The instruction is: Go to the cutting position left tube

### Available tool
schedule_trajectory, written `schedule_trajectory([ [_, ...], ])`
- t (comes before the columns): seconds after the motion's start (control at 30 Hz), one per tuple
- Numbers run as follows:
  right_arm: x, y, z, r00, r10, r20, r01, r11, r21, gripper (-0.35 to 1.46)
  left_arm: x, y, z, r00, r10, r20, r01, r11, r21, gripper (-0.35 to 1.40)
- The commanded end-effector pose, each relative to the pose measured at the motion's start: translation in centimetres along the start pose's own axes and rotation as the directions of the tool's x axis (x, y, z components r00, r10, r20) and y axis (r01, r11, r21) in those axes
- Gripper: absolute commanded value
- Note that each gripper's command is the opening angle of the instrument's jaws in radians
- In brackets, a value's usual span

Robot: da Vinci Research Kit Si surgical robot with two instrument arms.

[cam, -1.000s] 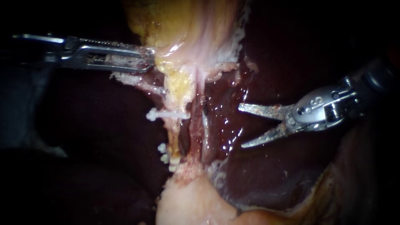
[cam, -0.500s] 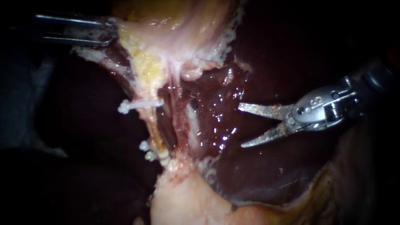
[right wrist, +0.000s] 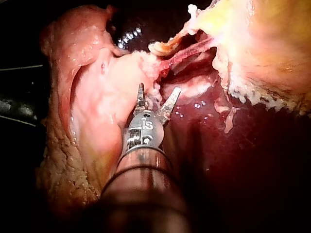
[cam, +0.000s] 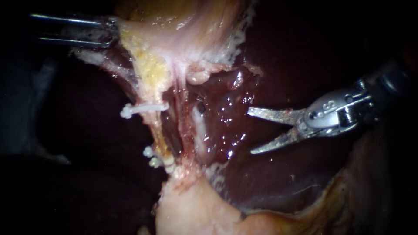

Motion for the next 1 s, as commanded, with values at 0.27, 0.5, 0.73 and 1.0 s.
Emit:
schedule_trajectory([
  [0.27, 0.24, -0.17, 0.34, 0.994, 0.107, -0.020, -0.104, 0.990, 0.093, 1.45, -0.01, 0.06, 0.04, 1.0000, 0.004, -0.001, -0.004, 1.000, 0.003, -0.35],
  [0.5, 0.24, -0.20, 0.68, 0.986, 0.167, -0.014, -0.164, 0.977, 0.140, 1.43, -0.01, 0.09, 0.05, 1.0000, 0.004, -0.001, -0.004, 1.000, 0.003, -0.35],
  [0.73, 0.18, -0.12, 0.93, 0.978, 0.208, -0.025, -0.200, 0.963, 0.179, 1.41, -0.02, 0.10, 0.07, 1.0000, 0.004, -0.002, -0.004, 1.000, 0.004, -0.35],
  [1.0, 0.10, 0.00, 1.14, 0.974, 0.226, -0.029, -0.215, 0.954, 0.211, 1.40, -0.02, 0.11, 0.07, 1.0000, 0.004, -0.001, -0.004, 1.000, 0.002, -0.35],
])
